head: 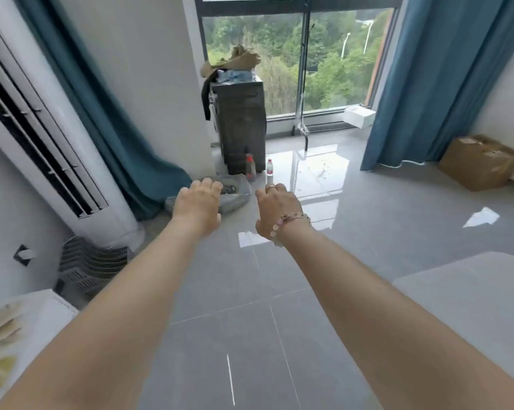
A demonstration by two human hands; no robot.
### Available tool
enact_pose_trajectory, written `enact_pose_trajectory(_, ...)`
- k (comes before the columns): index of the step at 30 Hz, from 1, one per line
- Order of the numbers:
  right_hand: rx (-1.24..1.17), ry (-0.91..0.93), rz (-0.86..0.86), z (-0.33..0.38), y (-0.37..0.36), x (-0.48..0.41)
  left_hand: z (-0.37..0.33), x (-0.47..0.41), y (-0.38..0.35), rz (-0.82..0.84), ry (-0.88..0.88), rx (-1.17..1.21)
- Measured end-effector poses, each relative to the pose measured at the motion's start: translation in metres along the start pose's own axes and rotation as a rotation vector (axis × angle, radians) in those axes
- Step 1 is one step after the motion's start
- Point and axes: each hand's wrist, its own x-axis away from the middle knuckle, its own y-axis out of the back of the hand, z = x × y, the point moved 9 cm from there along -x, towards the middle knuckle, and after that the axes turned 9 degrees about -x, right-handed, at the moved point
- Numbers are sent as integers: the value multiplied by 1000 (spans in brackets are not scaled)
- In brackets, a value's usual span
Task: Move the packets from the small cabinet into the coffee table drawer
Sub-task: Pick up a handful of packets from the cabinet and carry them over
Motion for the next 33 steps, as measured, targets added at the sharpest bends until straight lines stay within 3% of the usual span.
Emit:
enact_pose_trajectory(5, -35, 184, 34, 93, -19, -51, 105, 16, -52, 109, 203, 10)
enact_pose_trajectory(12, 8, 445, 125, 189, -54, -123, 182, 18, -115, 223, 339, 48)
enact_pose_trajectory(24, -58, 892, 198, 367, -79, -246, 346, 18, -171, 289, 863, 89)
enact_pose_trajectory(33, -57, 1264, 365, 485, -152, -198, 395, 120, -232, 524, 1135, 51)
